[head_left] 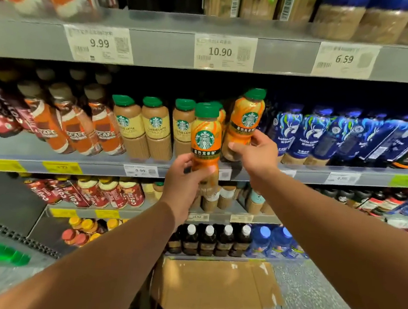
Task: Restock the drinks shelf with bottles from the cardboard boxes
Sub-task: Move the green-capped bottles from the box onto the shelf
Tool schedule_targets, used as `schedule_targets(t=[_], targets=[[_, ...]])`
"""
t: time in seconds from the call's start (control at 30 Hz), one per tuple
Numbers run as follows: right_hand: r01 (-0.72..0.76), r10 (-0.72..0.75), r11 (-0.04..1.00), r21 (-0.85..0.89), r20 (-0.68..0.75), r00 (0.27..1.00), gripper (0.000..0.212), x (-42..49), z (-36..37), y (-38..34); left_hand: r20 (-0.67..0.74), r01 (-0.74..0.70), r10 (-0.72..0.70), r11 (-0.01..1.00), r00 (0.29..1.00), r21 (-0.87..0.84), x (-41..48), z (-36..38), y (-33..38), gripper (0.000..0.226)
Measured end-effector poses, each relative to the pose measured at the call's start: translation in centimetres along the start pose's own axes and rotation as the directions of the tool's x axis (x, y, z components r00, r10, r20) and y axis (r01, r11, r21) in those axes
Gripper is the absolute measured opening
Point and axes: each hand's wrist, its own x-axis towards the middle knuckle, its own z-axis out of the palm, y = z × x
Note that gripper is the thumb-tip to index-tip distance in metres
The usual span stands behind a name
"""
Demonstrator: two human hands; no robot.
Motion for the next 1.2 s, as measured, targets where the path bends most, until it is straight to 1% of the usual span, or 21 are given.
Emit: schedule_targets(t=[0.27,0.4,0.47,0.53,0.57,0.63,0.73,0.77,0.8,0.87,0.93,1.0,1.03,1.07,1.13,1.17,1.2], targets=[[-0.029,0.027,0.993,-0.117,-0.019,0.999,0.034,2.2,0.8,1.8,-0.005,-0.015,0.015,1.000,1.000,0.016,0.7,-0.1,-0.8,0.050],[-0.045,0.043,0.989,-0.143,-0.013,0.999,0.035,3.0,0.8,2.6,-0.005,-0.005,0.005,1.000,1.000,0.020,0.7,-0.4,-1.3,0.055],[-0.063,0.064,0.984,-0.164,0.001,0.998,0.036,3.3,0.7,3.0,-0.004,-0.004,0.004,1.000,1.000,0.024,0.7,-0.5,-1.4,0.054],[-0.082,0.084,0.980,-0.180,0.002,0.996,0.043,3.5,0.9,3.3,-0.008,0.006,-0.006,1.000,1.000,0.018,0.6,-0.4,-1.5,0.053],[-0.092,0.092,0.978,-0.186,-0.011,0.996,0.047,3.6,0.9,3.4,-0.011,0.011,-0.011,1.000,1.000,0.013,0.6,-0.3,-1.5,0.049],[-0.093,0.087,0.975,-0.204,-0.037,0.995,0.048,3.7,0.9,3.5,-0.003,0.015,-0.014,1.000,1.000,0.006,0.6,-0.2,-1.6,0.041],[-0.085,0.089,0.980,-0.180,0.013,0.996,0.050,3.0,0.6,3.0,0.002,0.015,-0.015,1.000,1.000,0.012,0.4,0.2,-1.4,0.043],[-0.074,0.081,0.982,-0.171,0.029,0.996,0.052,2.5,0.5,2.9,-0.001,0.018,-0.018,1.000,1.000,0.011,0.3,0.3,-1.3,0.047],[-0.049,0.053,0.980,-0.191,0.015,0.998,0.051,2.0,0.3,2.8,-0.005,0.022,-0.022,1.000,1.000,0.009,0.3,0.5,-1.3,0.049],[0.015,-0.039,0.961,-0.276,-0.082,0.996,0.042,0.4,-0.1,3.1,-0.006,0.018,-0.018,1.000,1.000,-0.010,0.3,1.0,-1.4,0.046],[0.062,-0.099,0.967,-0.247,-0.142,0.985,0.032,-1.3,-0.4,4.0,-0.010,0.010,-0.010,0.999,1.000,-0.030,0.3,1.5,-1.4,0.039],[0.071,-0.088,0.984,-0.163,-0.101,0.991,0.030,-2.6,-0.9,4.9,-0.019,-0.001,0.001,1.000,1.000,-0.031,0.3,2.3,-1.1,0.038],[0.080,-0.085,0.987,-0.141,-0.035,0.996,0.031,-3.1,-1.1,5.1,-0.016,-0.012,0.012,1.000,1.000,-0.027,0.3,2.7,-0.8,0.038],[0.098,-0.091,0.985,-0.142,0.049,0.995,0.033,-3.5,-1.5,5.3,-0.006,-0.024,0.024,0.999,1.000,-0.025,0.4,3.1,-0.7,0.036],[0.174,-0.137,0.968,-0.182,0.199,0.970,0.041,-4.3,-2.3,5.2,0.034,-0.051,0.052,0.998,0.998,-0.036,0.4,3.9,-0.3,0.033],[0.204,-0.157,0.959,-0.196,0.231,0.960,0.041,-4.6,-2.7,5.0,0.056,-0.061,0.063,0.997,0.996,-0.038,0.2,4.3,-0.1,0.032],[0.216,-0.168,0.955,-0.201,0.229,0.959,0.041,-4.8,-2.9,4.7,0.076,-0.064,0.067,0.997,0.995,-0.035,0.1,4.8,0.0,0.032]])
